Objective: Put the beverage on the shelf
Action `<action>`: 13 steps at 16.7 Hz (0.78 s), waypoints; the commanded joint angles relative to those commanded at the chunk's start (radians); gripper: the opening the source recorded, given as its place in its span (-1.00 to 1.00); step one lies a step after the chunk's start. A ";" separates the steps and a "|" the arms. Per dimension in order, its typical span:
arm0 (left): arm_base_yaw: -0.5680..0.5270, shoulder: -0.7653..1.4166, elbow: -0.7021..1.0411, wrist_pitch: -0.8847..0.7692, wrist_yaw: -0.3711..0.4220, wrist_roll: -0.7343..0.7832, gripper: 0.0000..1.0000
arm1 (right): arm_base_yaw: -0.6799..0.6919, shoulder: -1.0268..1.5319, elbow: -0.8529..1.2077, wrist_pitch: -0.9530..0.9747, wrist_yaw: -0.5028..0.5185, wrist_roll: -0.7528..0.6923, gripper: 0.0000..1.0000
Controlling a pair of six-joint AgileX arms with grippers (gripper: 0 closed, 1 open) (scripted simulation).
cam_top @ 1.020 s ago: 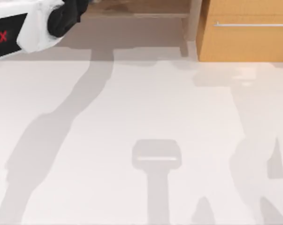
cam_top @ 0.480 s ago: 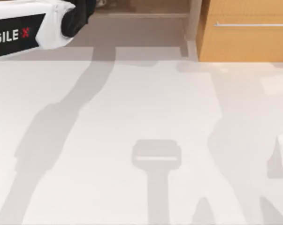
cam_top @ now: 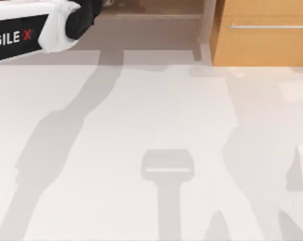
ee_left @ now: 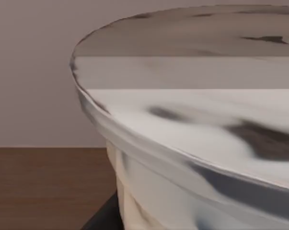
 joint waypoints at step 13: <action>0.000 0.000 0.000 0.000 0.000 0.000 1.00 | 0.000 0.000 0.000 0.000 0.000 0.000 1.00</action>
